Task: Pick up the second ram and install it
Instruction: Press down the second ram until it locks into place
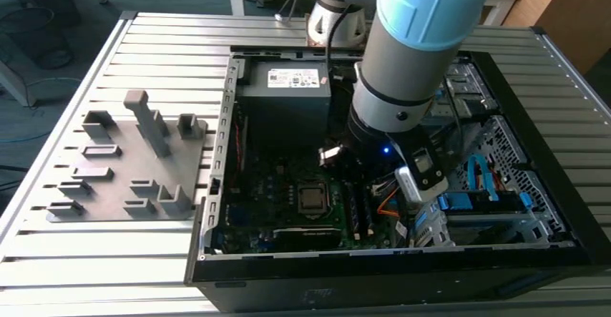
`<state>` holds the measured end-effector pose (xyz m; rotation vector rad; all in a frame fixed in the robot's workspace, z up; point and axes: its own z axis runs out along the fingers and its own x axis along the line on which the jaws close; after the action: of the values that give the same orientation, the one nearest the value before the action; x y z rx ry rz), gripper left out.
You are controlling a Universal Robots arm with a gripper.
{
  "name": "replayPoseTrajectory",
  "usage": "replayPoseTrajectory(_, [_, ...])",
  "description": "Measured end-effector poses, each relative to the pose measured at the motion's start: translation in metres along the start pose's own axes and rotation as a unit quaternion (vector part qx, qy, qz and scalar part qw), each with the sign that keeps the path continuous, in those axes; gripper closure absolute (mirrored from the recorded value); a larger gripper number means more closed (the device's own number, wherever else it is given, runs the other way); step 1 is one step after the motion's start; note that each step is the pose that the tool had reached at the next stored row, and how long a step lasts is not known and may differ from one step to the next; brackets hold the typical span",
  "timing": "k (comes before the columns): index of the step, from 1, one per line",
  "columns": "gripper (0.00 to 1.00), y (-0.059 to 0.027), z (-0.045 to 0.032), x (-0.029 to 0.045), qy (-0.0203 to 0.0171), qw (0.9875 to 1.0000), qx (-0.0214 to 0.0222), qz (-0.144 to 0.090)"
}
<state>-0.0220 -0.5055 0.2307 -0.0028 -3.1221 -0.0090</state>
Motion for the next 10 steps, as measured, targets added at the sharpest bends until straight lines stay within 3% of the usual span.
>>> replayPoseTrajectory(5, [0.9, -0.0123, 0.0013, 0.0, 0.0001, 0.9999, 0.0107, 0.0])
replayPoseTrajectory(10, [0.9, -0.0158, 0.0065, -0.0001, 0.0002, 0.9999, 0.0166, 0.0])
